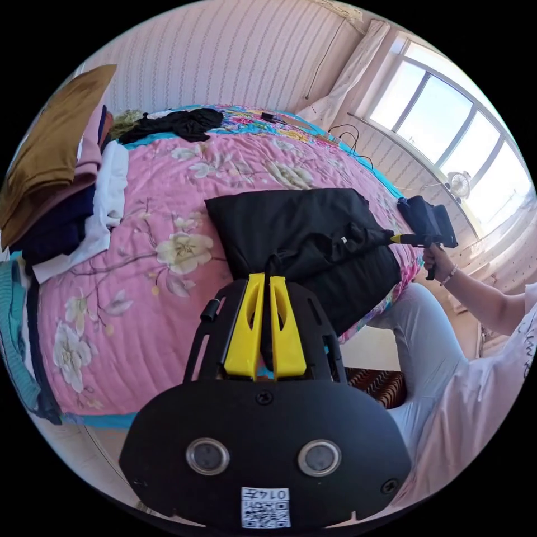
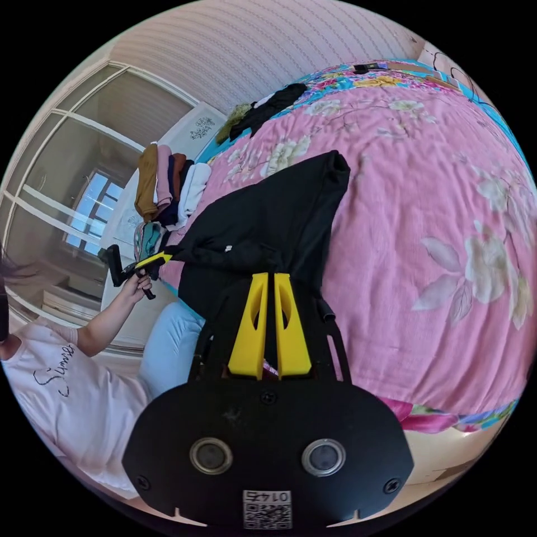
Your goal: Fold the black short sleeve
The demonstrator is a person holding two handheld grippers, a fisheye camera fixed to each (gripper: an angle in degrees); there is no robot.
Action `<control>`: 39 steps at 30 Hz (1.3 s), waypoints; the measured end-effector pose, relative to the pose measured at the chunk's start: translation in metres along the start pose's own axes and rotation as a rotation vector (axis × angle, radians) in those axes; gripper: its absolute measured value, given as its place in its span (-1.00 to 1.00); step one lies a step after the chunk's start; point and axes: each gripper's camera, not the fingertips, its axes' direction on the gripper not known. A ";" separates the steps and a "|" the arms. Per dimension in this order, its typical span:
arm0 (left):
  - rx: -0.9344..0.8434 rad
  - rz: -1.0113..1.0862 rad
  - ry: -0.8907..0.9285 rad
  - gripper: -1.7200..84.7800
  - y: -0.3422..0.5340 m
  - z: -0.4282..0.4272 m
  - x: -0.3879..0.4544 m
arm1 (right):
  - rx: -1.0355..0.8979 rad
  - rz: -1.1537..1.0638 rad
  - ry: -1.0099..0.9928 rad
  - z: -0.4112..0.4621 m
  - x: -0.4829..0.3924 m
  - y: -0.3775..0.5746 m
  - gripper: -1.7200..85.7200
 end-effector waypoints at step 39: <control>-0.002 -0.047 0.209 -0.98 0.014 -0.029 0.131 | -0.220 -0.242 0.337 0.103 -0.183 0.017 -0.96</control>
